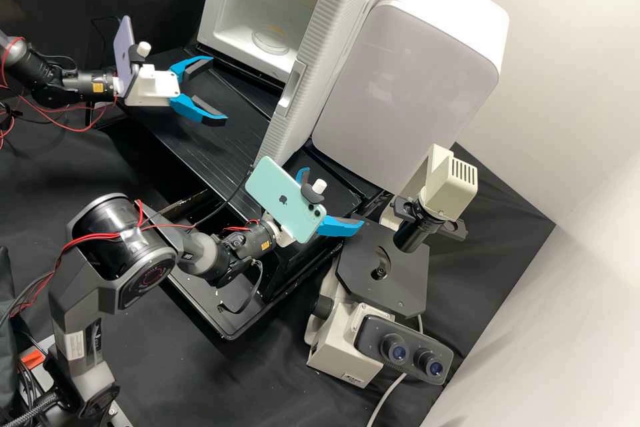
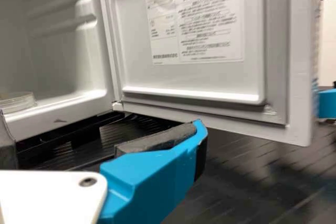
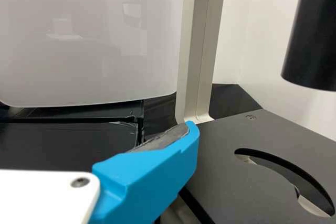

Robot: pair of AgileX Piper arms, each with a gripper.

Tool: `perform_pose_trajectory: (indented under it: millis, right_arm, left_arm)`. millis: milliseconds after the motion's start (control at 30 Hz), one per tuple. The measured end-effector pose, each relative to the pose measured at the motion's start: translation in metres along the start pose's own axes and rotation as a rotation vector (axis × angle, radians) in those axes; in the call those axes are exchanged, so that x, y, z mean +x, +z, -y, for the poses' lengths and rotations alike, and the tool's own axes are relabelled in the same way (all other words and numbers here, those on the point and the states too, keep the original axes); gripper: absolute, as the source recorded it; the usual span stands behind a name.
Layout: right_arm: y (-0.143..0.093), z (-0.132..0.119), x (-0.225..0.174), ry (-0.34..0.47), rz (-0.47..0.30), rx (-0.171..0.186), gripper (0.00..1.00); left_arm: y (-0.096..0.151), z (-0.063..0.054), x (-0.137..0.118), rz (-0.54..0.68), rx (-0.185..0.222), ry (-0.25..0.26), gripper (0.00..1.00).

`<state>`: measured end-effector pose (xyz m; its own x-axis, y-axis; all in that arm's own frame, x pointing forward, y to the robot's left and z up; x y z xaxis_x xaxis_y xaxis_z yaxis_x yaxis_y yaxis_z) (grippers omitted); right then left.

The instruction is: Take the petri dish out of the incubator

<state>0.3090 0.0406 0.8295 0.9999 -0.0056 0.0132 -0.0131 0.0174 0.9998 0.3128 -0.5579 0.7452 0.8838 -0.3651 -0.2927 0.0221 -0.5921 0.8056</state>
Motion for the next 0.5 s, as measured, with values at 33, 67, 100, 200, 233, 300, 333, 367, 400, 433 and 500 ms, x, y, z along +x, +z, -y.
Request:
perform_pose_trajectory:
  millis: [33,67,100,200,233,300,333,367,400,433,500]
  right_arm:
    - [0.0,0.0,0.0,0.0,0.0,0.0,1.0]
    - [0.0,0.0,0.0,0.0,0.0,0.0,1.0]
    - [0.0,0.0,0.0,0.0,0.0,0.0,1.0]
    - [0.0,0.0,0.0,0.0,0.0,0.0,1.0]
    - [0.0,0.0,0.0,0.0,0.0,0.0,1.0]
    - [0.0,0.0,0.0,0.0,0.0,0.0,1.0]
    - [0.0,0.0,0.0,0.0,0.0,0.0,1.0]
    - [0.0,0.0,0.0,0.0,0.0,0.0,1.0]
    - [0.0,0.0,0.0,0.0,0.0,0.0,1.0]
    - [0.0,0.0,0.0,0.0,0.0,0.0,1.0]
    - [0.0,0.0,0.0,0.0,0.0,0.0,1.0]
  left_arm:
    - [-0.002,-0.001,0.005,-0.013,-0.006,-0.004,1.0]
    - [-0.004,-0.002,0.008,-0.023,-0.01,-0.006,1.0]
    - [-0.006,-0.003,0.013,-0.032,-0.015,-0.001,1.0]
    - [-0.013,-0.007,0.026,-0.068,-0.031,0.005,1.0]
    - [-0.016,-0.008,0.029,-0.076,-0.033,0.005,1.0]
    - [-0.021,-0.011,0.037,-0.102,-0.046,0.008,1.0]
    - [-0.023,-0.013,0.04,-0.108,-0.049,0.008,1.0]
    - [-0.025,-0.014,0.042,-0.118,-0.055,0.011,1.0]
    - [-0.028,-0.016,0.045,-0.129,-0.058,0.01,1.0]
    - [-0.029,-0.018,0.048,-0.134,-0.06,0.01,1.0]
    - [-0.033,-0.022,0.054,-0.147,-0.067,0.023,1.0]
